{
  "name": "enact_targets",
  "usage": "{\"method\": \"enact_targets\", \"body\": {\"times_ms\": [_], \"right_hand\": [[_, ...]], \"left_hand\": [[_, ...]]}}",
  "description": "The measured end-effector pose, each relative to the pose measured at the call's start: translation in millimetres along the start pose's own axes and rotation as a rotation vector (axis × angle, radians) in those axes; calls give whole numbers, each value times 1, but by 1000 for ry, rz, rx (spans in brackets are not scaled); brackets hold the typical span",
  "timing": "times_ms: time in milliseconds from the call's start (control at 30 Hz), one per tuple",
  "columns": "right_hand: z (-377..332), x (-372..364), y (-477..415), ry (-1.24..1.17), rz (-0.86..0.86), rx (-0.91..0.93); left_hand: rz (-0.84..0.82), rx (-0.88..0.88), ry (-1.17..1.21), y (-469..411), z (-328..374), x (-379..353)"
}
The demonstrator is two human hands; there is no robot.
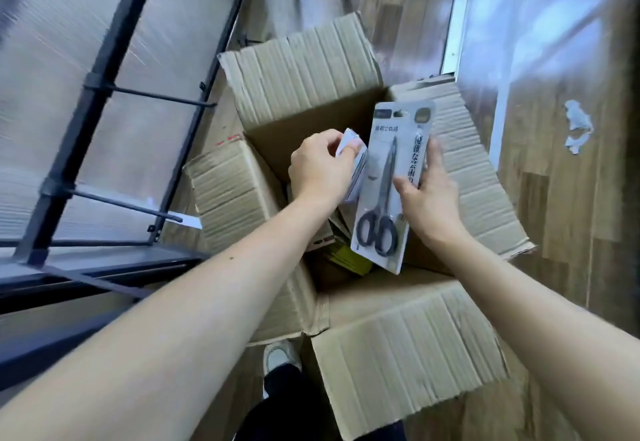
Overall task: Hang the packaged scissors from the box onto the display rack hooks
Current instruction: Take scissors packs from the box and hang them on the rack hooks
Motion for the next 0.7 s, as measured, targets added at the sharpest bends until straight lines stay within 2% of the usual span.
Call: {"method": "enact_targets", "body": {"times_ms": [67,167,333,500,700], "right_hand": [[-41,39,36,-31,3,76],[-95,98,91,22,9,195],[-168,191,184,-21,184,321],[-217,248,255,-139,178,366],[-286,284,333,-42,260,666]], "left_hand": [[66,-4,130,12,47,40],[66,-38,287,35,121,97],[147,-127,609,89,228,196],[298,-111,948,148,280,277],[377,-149,1251,215,329,337]]}}
Point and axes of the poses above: each hand's wrist, its own y-axis away from the middle knuckle, its own x-axis out of the back of the hand, z = x × y, the point moved 10 cm from there along -y, towards the middle knuckle, and after that the axes turned 9 degrees about -x, right-handed, at the moved point
